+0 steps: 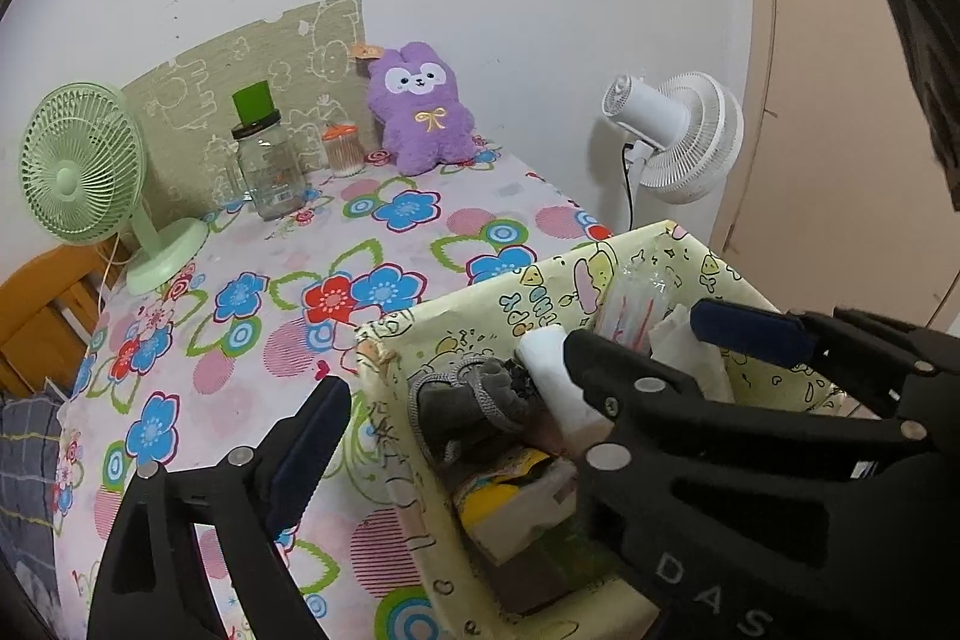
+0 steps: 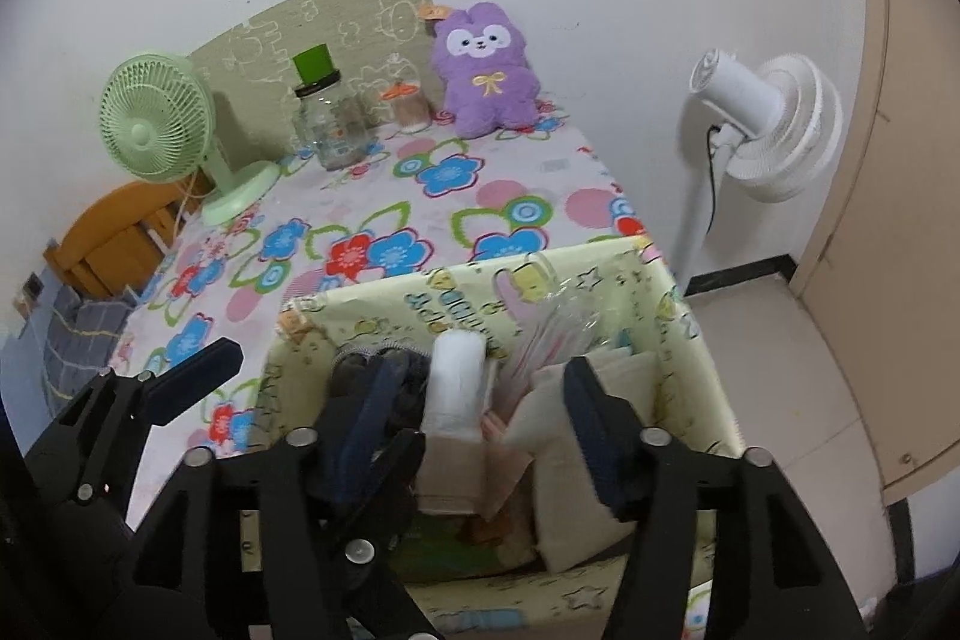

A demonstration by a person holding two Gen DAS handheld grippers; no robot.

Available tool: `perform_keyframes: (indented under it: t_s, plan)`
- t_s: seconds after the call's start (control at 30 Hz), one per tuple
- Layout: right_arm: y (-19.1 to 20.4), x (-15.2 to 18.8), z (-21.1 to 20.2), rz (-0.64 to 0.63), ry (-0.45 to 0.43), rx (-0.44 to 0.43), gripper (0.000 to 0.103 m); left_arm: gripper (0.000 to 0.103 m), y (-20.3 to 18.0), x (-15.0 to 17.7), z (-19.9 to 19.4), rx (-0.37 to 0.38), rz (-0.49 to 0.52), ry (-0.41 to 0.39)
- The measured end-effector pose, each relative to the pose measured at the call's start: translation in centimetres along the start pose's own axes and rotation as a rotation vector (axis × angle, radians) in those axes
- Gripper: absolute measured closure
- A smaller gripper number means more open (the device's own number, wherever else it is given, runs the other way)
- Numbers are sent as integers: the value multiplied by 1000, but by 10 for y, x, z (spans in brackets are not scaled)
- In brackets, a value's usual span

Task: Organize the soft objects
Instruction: 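Open the right tool over the gift box while the left tool releases the grey pouch inside, then withdraw both tools from the gift box back over the table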

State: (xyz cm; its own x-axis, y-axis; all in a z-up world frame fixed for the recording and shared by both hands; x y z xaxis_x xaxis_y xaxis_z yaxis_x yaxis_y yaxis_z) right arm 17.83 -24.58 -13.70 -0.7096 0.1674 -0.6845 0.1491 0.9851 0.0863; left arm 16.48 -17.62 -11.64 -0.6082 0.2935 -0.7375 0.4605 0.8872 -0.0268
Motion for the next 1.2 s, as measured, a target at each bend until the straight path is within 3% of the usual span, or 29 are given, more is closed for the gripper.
perform_keyframes:
  t_s: [0.43,0.9,1.2]
  plan:
    - [19,5,-24,6,-2,-1,31,4,12,4,-33,-27,-2,-40]
    - [47,12,-76,-39,-104,5,20,0,27,15,-92,-51,-19,-121]
    - [66,17,-114,-65,-189,4,19,0,52,26,-135,-116,-61,-180]
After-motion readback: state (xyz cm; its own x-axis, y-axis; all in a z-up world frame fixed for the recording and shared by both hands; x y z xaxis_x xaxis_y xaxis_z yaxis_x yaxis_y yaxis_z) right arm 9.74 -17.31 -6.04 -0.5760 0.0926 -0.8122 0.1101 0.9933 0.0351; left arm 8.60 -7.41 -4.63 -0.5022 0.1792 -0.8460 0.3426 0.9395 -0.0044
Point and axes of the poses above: each gripper's, at about its wrist camera, not at the fingertips, and z roughly the way its jaws point, y to its left, x to its underside, the point moved 5 cm from there along z, roughly the way its jaws point, and after that the axes turned 8 degrees about x, right-handed, at the moved point
